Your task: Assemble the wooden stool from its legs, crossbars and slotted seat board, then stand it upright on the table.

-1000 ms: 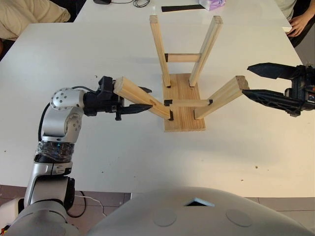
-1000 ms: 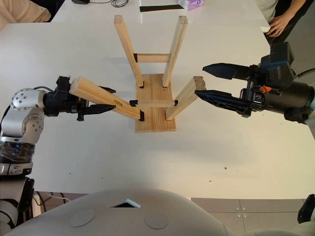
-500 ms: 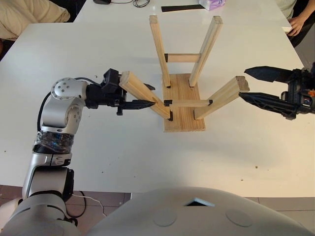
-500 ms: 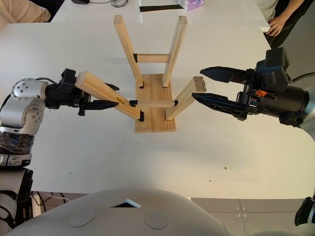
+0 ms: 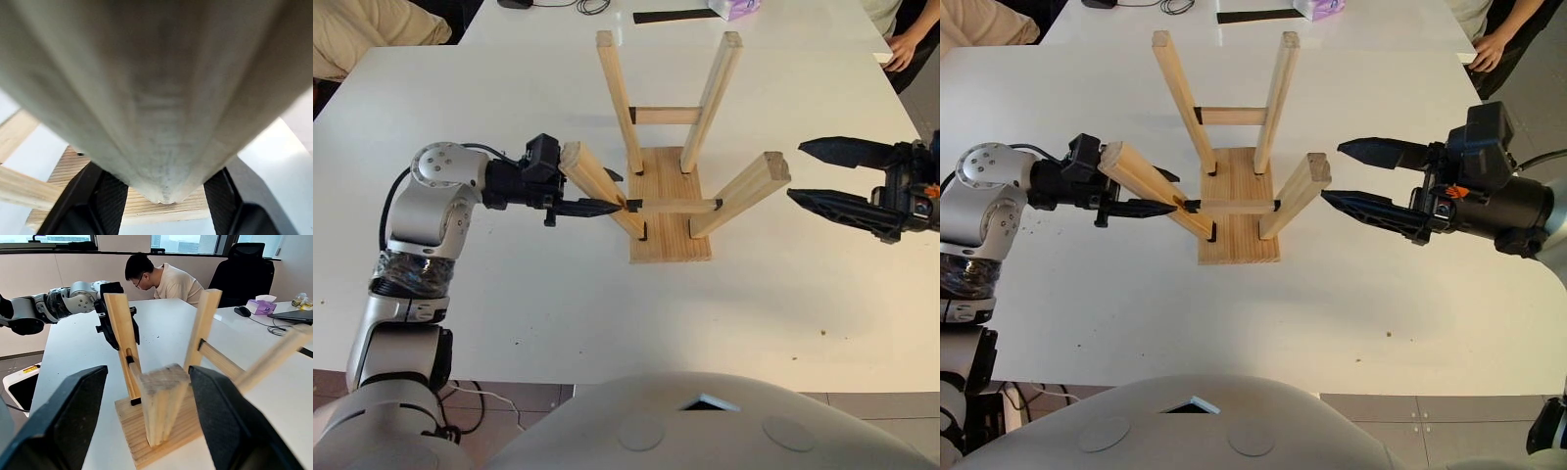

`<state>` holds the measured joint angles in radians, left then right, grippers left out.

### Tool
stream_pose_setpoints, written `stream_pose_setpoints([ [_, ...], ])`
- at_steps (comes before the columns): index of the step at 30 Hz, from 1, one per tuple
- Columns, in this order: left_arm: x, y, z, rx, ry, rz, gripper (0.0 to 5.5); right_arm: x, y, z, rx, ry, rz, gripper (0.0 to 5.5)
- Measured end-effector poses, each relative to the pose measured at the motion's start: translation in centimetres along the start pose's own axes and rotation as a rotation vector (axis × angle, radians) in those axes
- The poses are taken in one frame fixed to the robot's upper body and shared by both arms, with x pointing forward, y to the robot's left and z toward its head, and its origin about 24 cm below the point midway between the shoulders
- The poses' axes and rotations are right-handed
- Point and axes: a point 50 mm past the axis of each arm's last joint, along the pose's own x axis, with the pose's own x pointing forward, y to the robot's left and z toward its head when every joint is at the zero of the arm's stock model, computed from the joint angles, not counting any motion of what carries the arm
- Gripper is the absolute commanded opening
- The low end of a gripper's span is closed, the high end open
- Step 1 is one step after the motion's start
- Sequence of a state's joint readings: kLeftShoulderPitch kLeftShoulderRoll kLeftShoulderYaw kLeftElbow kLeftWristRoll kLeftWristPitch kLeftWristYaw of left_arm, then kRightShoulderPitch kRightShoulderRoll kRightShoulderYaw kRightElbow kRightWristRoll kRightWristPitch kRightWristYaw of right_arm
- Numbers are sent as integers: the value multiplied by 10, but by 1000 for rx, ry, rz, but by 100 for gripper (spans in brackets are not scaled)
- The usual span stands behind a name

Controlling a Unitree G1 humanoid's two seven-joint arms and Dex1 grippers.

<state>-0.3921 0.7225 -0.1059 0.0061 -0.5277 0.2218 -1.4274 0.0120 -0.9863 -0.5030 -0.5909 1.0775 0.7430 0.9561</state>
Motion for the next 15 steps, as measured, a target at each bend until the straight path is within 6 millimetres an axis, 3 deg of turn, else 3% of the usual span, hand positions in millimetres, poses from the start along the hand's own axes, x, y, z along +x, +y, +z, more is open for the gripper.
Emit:
stream_pose_setpoints([
  [15, 5, 0, 1, -14, 30, -22, 207, 6, 3, 0, -10, -2, 14, 305],
])
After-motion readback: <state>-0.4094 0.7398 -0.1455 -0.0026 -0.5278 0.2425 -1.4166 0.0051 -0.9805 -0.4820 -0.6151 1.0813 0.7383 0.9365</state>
